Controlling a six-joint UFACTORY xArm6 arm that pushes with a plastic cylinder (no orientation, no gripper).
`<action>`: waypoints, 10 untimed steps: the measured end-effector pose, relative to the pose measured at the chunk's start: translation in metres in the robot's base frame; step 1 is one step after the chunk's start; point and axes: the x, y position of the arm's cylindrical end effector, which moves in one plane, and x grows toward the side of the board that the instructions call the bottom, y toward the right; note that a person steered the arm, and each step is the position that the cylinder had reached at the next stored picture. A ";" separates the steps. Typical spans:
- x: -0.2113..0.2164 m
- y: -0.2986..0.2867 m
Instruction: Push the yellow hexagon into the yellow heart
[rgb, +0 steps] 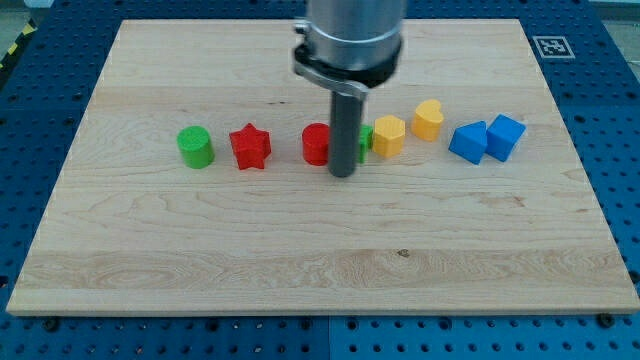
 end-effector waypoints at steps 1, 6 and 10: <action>-0.003 -0.006; -0.018 0.048; -0.020 0.096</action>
